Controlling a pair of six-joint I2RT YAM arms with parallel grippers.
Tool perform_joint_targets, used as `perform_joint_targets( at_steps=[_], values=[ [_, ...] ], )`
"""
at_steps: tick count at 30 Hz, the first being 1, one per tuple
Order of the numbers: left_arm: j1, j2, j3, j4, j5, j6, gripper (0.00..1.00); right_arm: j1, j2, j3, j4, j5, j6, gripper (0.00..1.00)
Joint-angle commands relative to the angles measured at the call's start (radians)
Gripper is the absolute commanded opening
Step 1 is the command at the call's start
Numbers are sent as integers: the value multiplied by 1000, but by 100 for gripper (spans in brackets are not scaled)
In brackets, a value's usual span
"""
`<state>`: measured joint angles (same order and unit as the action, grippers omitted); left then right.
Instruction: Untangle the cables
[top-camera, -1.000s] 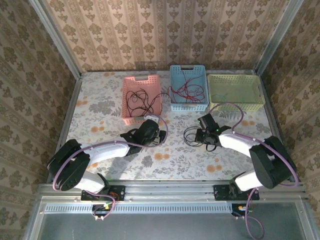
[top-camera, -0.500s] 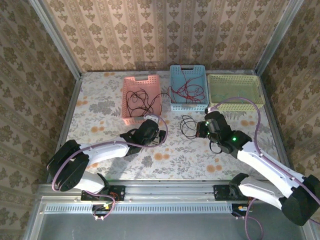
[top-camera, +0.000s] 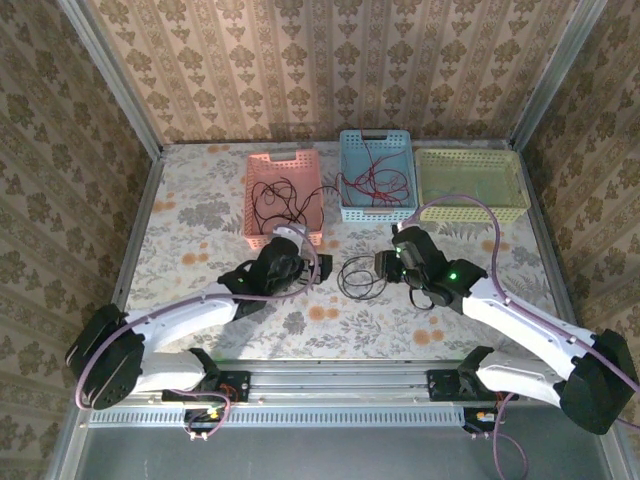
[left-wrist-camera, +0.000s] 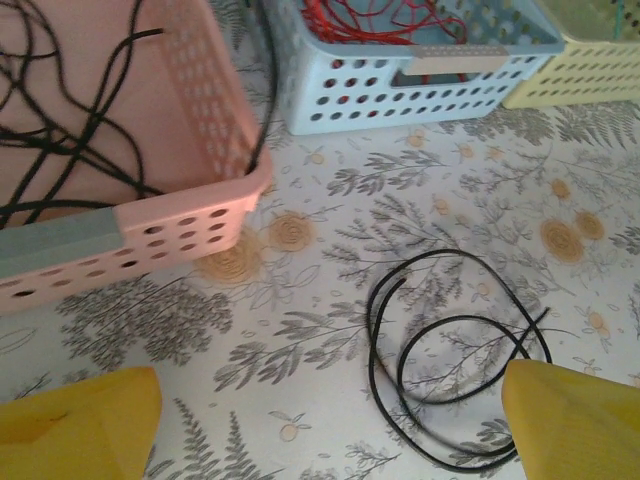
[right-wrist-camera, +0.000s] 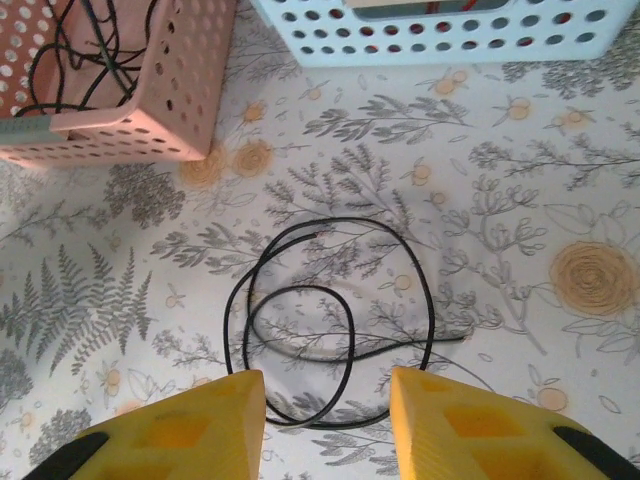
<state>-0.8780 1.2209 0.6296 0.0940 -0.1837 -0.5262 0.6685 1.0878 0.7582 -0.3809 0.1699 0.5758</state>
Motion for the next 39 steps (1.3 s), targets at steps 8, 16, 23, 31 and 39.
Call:
perform_joint_targets(
  at_steps=[8, 16, 23, 31, 39],
  values=[
    [101, -75, -63, -94, -48, -98, 89, 101, 382, 127, 12, -89, -159, 42],
    [129, -119, -89, -129, -56, -98, 89, 179, 626, 244, 55, -142, -236, 46],
    [163, -195, -124, -160, -51, -93, 89, 184, 753, 331, 46, -62, -251, 41],
    [191, -266, -149, -184, -48, -86, 89, 224, 646, 303, 38, 27, -231, 0],
    [215, -300, -142, -198, -30, -68, 89, 230, 265, 333, -39, 66, -229, 0]
  ],
)
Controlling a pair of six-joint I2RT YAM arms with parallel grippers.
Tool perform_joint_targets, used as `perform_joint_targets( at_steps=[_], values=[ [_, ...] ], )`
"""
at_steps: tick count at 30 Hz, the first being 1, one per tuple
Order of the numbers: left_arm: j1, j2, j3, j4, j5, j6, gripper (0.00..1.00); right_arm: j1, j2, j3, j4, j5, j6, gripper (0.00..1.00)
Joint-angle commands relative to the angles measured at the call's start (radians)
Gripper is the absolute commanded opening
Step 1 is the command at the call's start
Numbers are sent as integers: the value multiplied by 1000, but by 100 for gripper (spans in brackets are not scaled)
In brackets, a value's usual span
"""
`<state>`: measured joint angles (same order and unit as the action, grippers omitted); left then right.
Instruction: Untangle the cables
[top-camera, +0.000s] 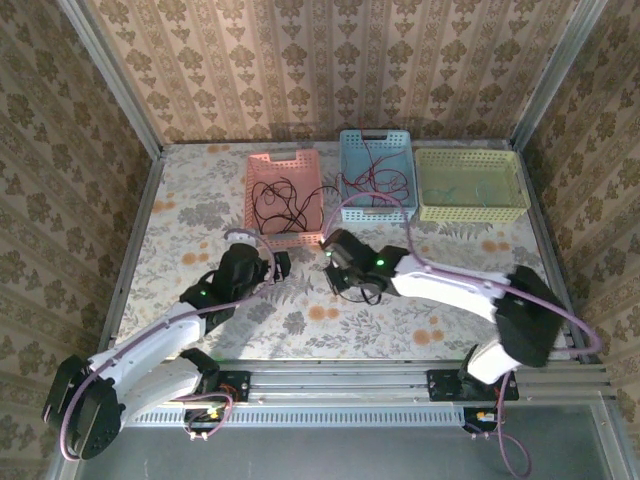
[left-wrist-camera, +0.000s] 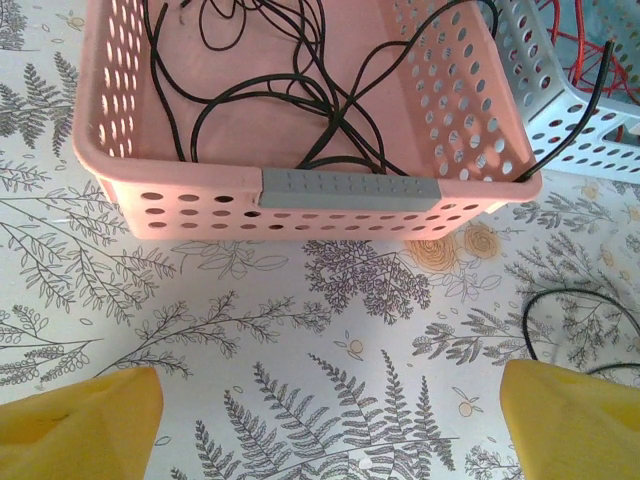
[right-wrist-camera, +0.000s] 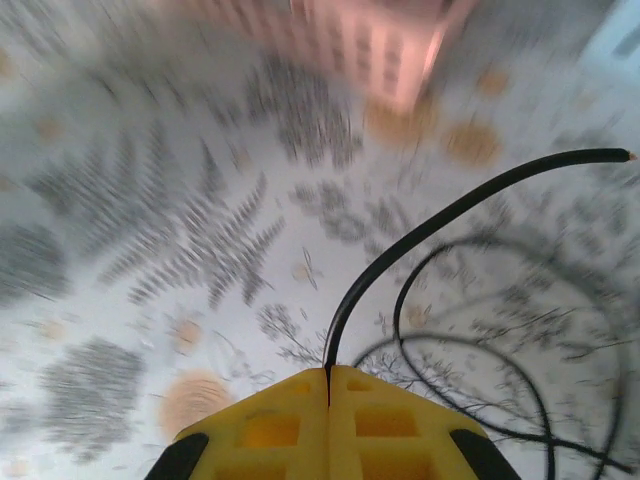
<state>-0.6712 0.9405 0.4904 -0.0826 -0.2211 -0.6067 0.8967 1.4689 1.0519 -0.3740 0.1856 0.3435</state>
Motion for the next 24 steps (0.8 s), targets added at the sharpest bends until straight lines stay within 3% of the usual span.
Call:
perform_joint_targets(
  at_steps=[1, 6, 11, 18, 24],
  values=[
    [10, -21, -1, -22, 9, 14, 89, 1, -145, 56, -57, 53, -1, 0],
    [15, -53, 4, -46, -7, 16, 89, 4, -236, 231, -94, 60, -59, 0],
    [18, -131, -16, -93, -50, 0, 88, 3, -192, 492, -47, 6, -106, 0],
    [25, -321, -96, -171, -69, -55, 87, -3, 96, 887, -50, -147, -129, 0],
    [26, -462, -130, -264, -58, -79, 87, -54, 330, 1084, -7, -199, -105, 0]
  ],
)
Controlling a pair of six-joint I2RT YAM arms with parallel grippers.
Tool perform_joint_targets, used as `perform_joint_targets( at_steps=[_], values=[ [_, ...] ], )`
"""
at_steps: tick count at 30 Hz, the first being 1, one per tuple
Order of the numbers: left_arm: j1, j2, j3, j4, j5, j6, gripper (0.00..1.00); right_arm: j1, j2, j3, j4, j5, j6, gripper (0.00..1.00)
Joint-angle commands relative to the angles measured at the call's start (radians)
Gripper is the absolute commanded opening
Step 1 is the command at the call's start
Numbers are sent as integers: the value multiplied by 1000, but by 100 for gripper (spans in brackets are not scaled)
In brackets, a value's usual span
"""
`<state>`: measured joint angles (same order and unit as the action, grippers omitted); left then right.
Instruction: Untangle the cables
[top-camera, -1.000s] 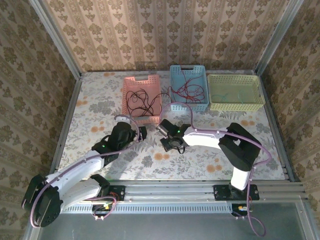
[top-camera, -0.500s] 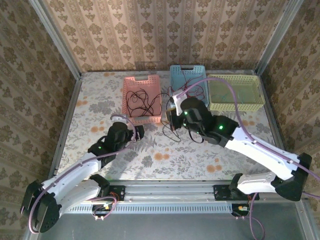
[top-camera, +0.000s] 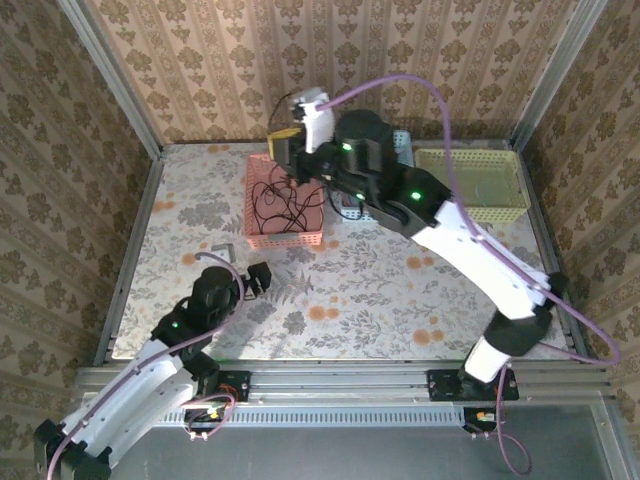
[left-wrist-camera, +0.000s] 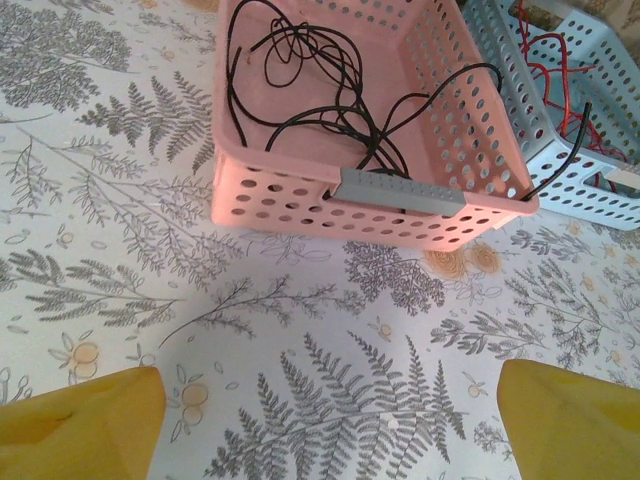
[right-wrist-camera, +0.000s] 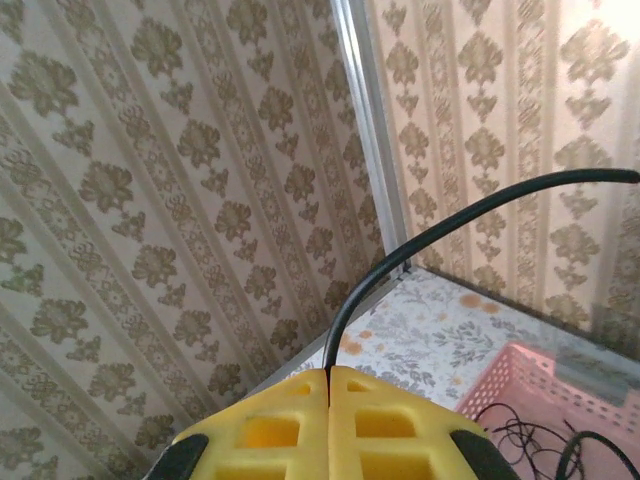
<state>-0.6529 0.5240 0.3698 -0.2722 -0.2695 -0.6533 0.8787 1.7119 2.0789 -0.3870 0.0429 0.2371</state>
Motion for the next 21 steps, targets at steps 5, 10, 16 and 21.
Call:
perform_joint_targets(
  at_steps=[5, 10, 16, 21],
  values=[
    [8, -139, 7, -166, -4, -45, 87, -125, 313, 207, -7, -63, 65, 0],
    [9, -210, 39, -234, -12, -37, 87, -152, 477, 333, -92, -49, 80, 26],
    [9, -236, 52, -241, -22, -35, 87, -147, 416, 265, -125, -19, 65, 38],
    [9, -211, 54, -196, -37, -24, 87, -134, 189, -51, 2, -8, 36, 45]
  ],
)
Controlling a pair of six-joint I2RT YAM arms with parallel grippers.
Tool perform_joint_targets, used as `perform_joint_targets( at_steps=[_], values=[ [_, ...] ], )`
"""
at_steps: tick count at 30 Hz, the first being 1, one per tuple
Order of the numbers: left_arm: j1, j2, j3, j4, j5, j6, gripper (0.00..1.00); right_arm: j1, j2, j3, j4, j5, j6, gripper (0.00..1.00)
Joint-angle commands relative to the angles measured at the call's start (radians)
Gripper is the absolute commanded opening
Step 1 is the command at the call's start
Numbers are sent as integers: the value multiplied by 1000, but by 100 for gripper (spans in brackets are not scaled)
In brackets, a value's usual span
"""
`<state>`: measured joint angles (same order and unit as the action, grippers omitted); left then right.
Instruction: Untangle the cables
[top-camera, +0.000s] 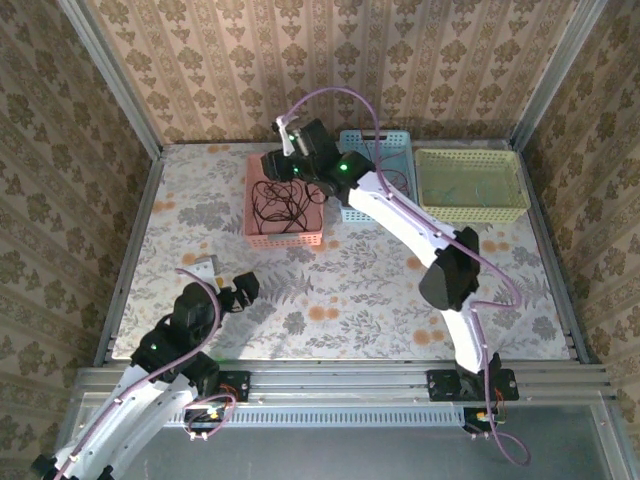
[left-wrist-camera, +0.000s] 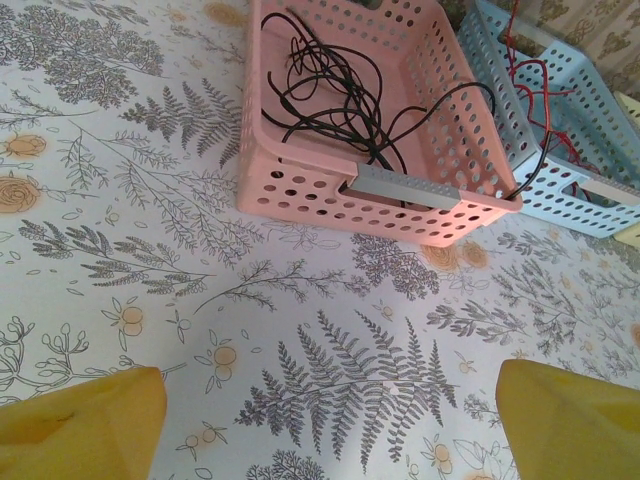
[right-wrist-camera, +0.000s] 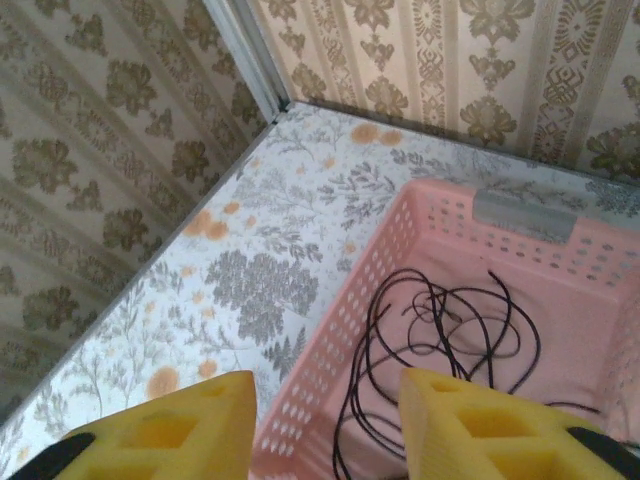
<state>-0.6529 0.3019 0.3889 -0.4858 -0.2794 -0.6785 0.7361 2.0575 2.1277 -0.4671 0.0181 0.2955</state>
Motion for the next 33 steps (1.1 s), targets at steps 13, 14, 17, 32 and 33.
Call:
perform_joint_targets(
  at_steps=[13, 14, 17, 32, 33],
  values=[
    [70, 525, 11, 424, 112, -9, 88, -239, -597, -859, 151, 149, 99, 60],
    [82, 582, 24, 433, 128, -13, 87, -259, -622, -900, 151, 141, 114, 60],
    [106, 686, 39, 462, 149, -12, 87, -267, -720, -1040, 188, 128, 104, 60],
    [282, 1081, 259, 605, 256, 43, 89, -266, -1132, -1312, 67, 185, 122, 63],
    [282, 1110, 285, 613, 266, 51, 89, -267, -1149, -1312, 59, 190, 116, 64]
  ],
)
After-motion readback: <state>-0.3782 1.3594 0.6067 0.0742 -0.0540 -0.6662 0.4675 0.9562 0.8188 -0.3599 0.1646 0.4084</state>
